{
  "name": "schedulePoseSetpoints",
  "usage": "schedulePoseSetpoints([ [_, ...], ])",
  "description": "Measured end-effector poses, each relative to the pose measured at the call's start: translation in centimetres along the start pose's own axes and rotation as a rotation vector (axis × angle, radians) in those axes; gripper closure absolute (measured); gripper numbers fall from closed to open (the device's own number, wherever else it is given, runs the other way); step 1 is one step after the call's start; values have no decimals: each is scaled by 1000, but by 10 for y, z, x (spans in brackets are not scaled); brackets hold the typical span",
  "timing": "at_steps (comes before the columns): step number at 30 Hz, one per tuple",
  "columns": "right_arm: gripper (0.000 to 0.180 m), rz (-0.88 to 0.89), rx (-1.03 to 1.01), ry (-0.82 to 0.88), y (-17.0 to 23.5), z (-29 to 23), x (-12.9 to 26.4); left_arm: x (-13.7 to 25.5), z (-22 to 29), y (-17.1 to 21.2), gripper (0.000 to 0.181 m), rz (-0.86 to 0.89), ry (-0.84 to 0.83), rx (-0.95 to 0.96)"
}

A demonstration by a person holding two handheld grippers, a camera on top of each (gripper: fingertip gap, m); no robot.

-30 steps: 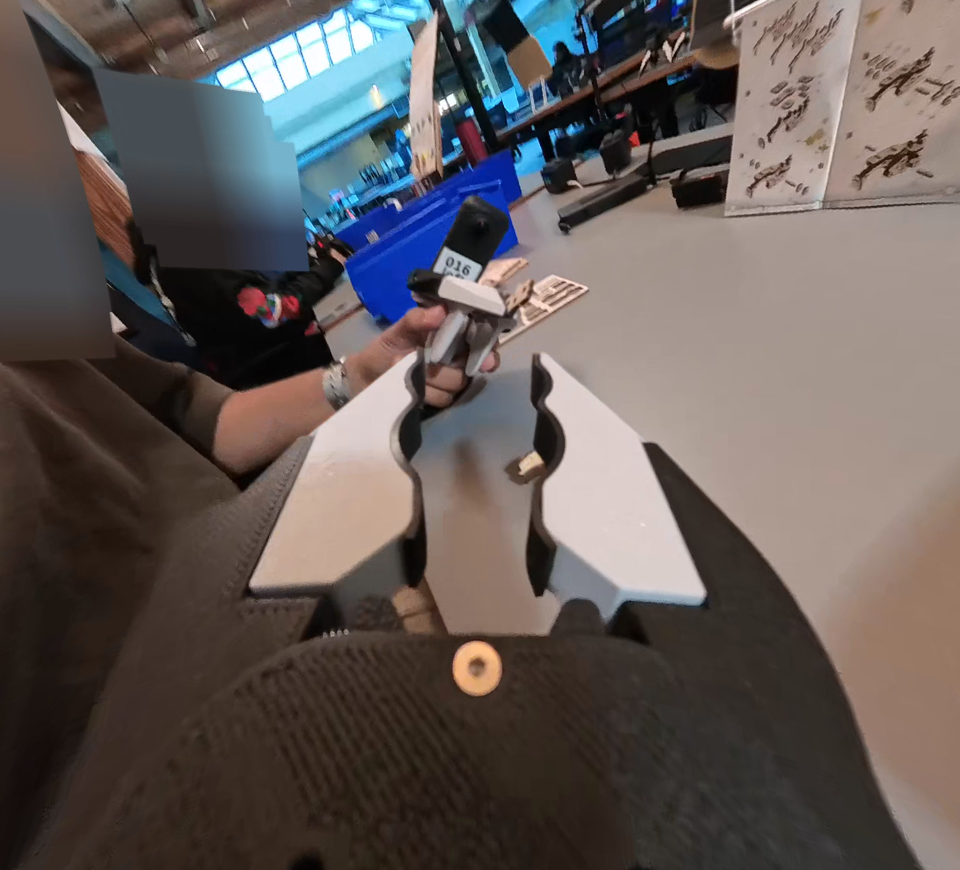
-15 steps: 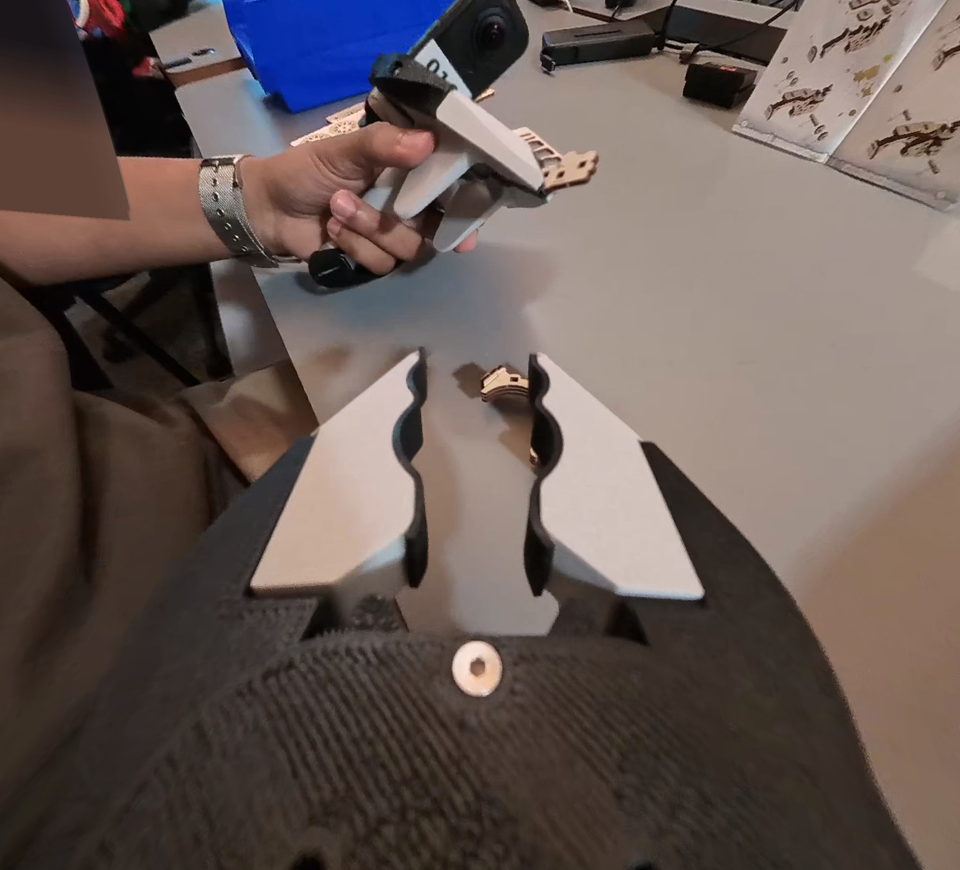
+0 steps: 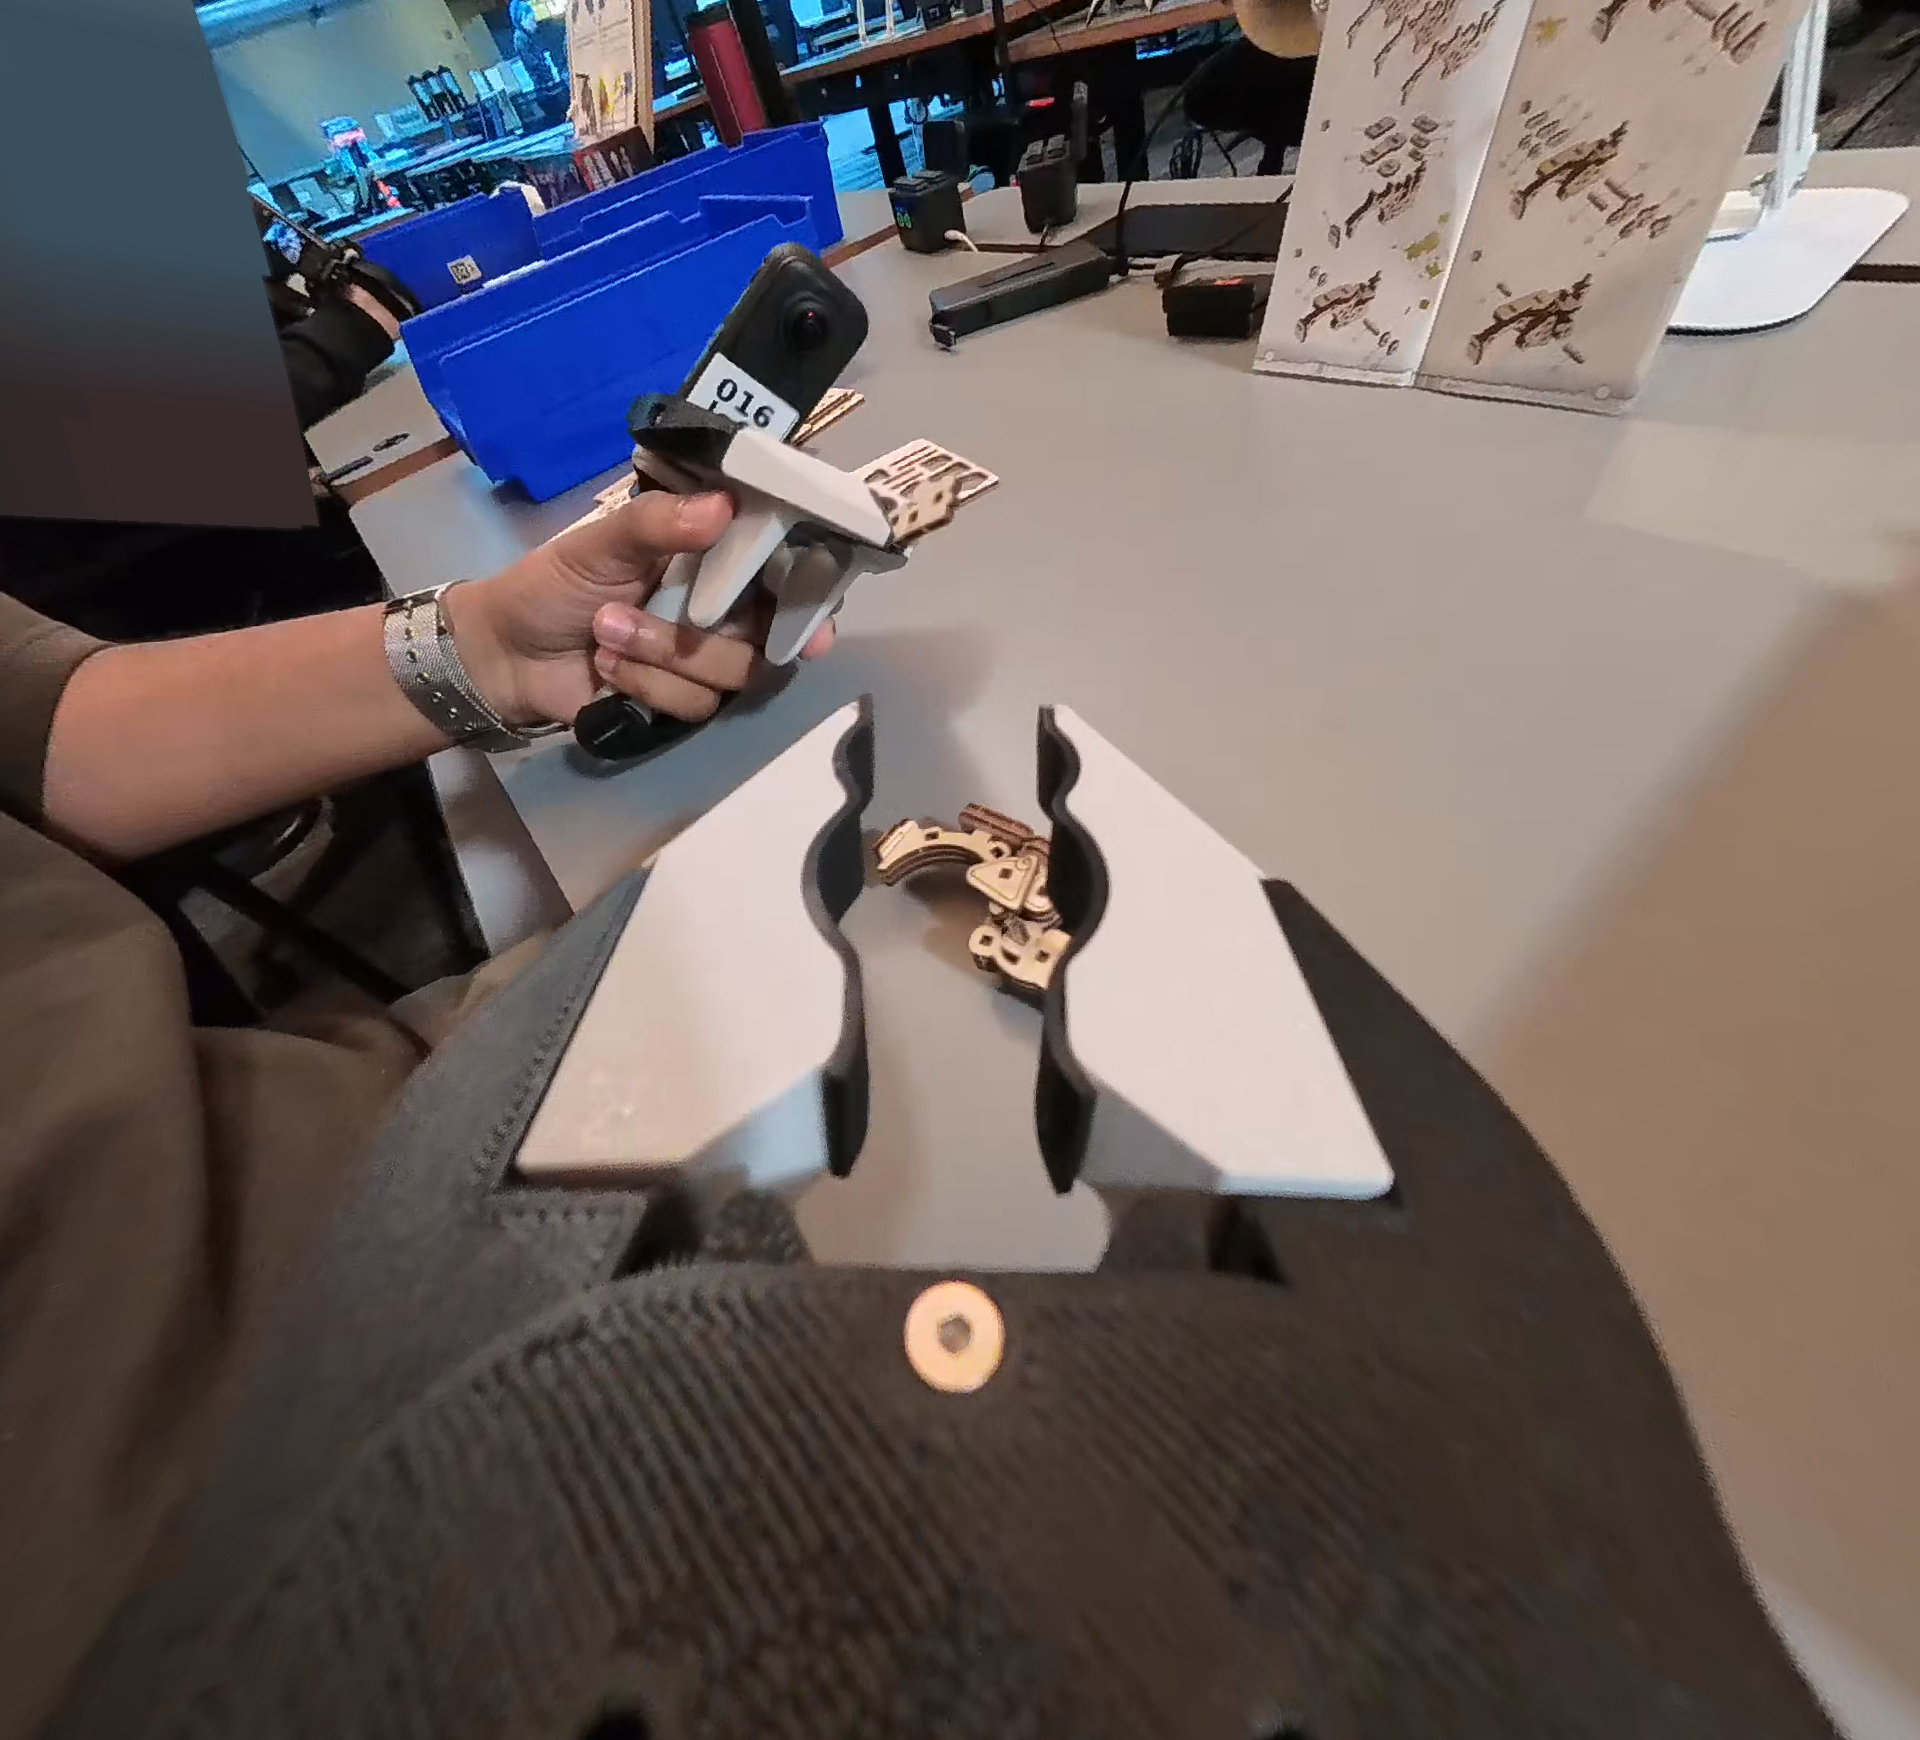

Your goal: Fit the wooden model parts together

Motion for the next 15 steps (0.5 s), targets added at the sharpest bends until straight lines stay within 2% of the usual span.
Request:
schedulePoseSetpoints([
  [1, 149, -5, 7, -1, 1, -1, -1, -1, 0, 1, 181, -8, 0, -2],
  [15, 150, -43, 67, -14, 7, -11, -6, -7, -3, 11, 181, -75, -28, -19],
])
Point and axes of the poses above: each gripper's, where its closed fingertips meet, x back along the fingers, y out of its underside, z = x × y across the jaws, the point moved 2 cm from there along x, back along the fingers, and after that the axes turned 5 degrees about y, right-handed, at the moved point
